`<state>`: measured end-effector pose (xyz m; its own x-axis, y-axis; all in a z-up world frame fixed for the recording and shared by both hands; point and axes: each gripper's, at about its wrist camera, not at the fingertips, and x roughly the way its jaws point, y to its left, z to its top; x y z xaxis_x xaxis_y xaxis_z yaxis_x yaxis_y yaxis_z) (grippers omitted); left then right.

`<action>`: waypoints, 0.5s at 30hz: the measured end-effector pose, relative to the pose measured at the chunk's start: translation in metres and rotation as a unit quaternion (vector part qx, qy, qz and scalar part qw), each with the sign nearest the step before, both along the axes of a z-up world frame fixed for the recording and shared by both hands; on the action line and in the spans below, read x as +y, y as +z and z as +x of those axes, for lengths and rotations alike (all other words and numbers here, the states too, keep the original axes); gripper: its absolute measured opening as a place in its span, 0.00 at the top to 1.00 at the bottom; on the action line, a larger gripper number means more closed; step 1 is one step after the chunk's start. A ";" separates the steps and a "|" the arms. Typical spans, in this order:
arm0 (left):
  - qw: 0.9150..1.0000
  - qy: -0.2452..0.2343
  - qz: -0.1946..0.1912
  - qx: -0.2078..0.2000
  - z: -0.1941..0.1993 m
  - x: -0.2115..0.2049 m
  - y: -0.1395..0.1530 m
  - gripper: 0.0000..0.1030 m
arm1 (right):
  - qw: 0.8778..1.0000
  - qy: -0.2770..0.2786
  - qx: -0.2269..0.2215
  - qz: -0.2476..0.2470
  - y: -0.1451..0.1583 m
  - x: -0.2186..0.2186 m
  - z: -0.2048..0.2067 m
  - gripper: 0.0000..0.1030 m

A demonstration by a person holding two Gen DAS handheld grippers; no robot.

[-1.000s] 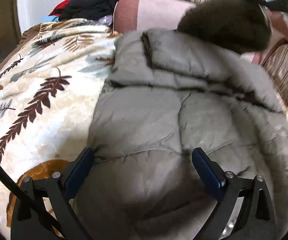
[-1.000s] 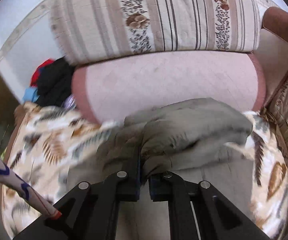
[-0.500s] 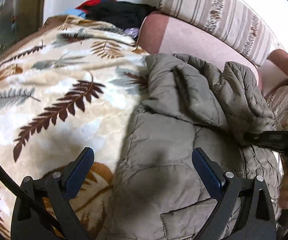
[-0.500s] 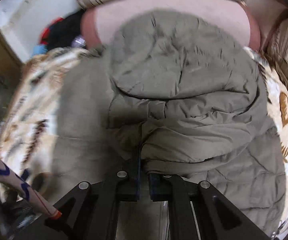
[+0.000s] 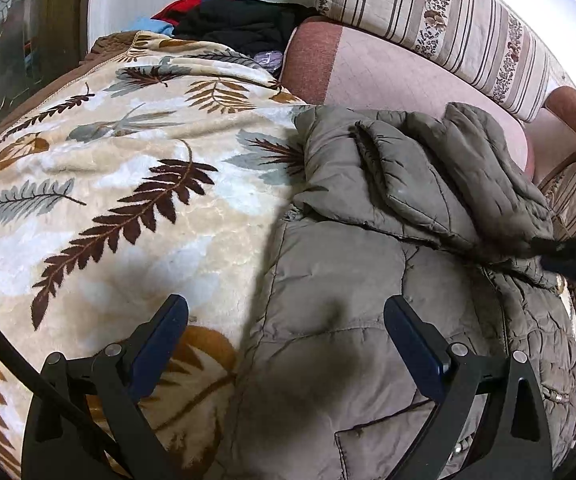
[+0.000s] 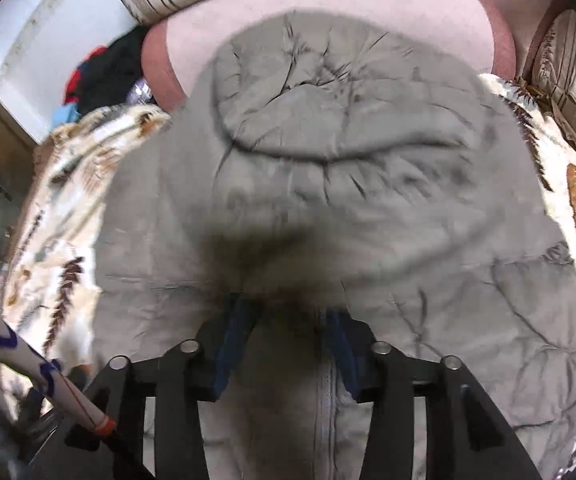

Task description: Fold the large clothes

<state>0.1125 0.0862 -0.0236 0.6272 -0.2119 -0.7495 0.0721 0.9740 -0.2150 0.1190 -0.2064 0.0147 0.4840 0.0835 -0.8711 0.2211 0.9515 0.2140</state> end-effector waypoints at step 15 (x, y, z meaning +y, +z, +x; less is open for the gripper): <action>1.000 -0.014 0.009 0.009 0.005 -0.006 -0.004 0.05 | 0.994 -0.044 0.043 -0.093 -0.046 -0.012 0.081 0.54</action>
<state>0.1171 0.0799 -0.0277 0.6080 -0.2158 -0.7640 0.0958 0.9753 -0.1993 0.2005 -0.2182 -0.0315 0.4054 -0.1227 -0.9058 0.3147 0.9491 0.0123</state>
